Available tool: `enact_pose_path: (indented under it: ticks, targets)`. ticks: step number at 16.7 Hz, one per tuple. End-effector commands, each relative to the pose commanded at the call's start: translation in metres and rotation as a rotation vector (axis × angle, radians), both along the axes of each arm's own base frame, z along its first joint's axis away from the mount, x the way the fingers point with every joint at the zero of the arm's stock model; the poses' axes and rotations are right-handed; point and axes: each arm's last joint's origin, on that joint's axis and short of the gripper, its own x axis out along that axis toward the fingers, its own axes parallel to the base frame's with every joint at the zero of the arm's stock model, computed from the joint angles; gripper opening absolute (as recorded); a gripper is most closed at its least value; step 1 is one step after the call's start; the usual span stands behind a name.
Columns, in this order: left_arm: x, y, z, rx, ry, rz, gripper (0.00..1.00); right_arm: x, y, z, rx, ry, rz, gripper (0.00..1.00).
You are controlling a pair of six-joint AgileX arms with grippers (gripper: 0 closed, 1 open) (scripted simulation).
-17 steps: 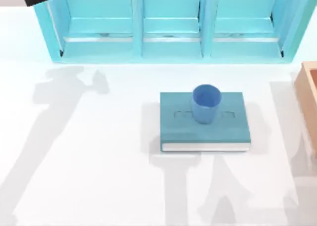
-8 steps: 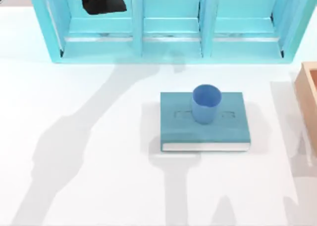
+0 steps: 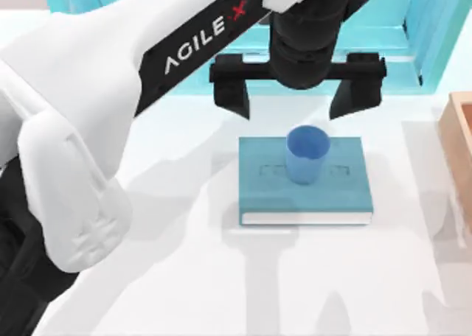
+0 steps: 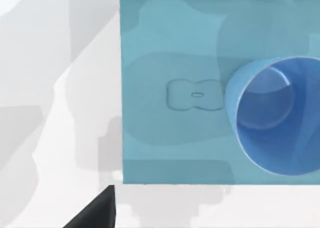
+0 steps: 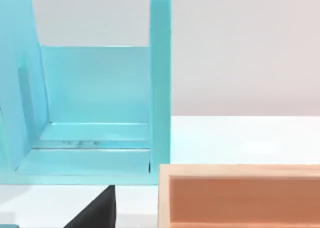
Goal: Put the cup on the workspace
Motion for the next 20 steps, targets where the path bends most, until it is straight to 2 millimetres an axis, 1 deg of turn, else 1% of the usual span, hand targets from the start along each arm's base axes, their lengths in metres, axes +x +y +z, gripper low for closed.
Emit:
enact_pose_path:
  ticks: [6, 8, 10, 13, 15, 17, 20]
  targets:
    - [0.002, 0.0, -0.003, 0.005, 0.005, 0.002, 1.0, 0.0, 0.0, 0.0, 0.0, 0.0, 0.0, 1.0]
    - [0.004, -0.001, -0.011, 0.003, 0.003, -0.001, 1.0, 0.0, 0.0, 0.0, 0.0, 0.0, 0.0, 1.0]
    - [0.009, -0.003, -0.028, 0.003, 0.003, -0.002, 1.0, 0.0, 0.0, 0.0, 0.0, 0.0, 0.0, 1.0]
    - [0.016, -0.003, -0.066, 0.004, 0.003, -0.001, 1.0, 0.0, 0.0, 0.0, 0.0, 0.0, 0.0, 1.0]
    - [0.019, -0.002, -0.087, 0.003, 0.003, -0.001, 1.0, 0.0, 0.0, 0.0, 0.0, 0.0, 0.0, 1.0]
    - [0.019, -0.001, -0.098, 0.004, 0.004, -0.001, 1.0, 0.0, 0.0, 0.0, 0.0, 0.0, 0.0, 1.0]
    - [0.02, -0.001, -0.099, 0.004, 0.004, -0.001, 1.0, 0.0, 0.0, 0.0, 0.0, 0.0, 0.0, 1.0]
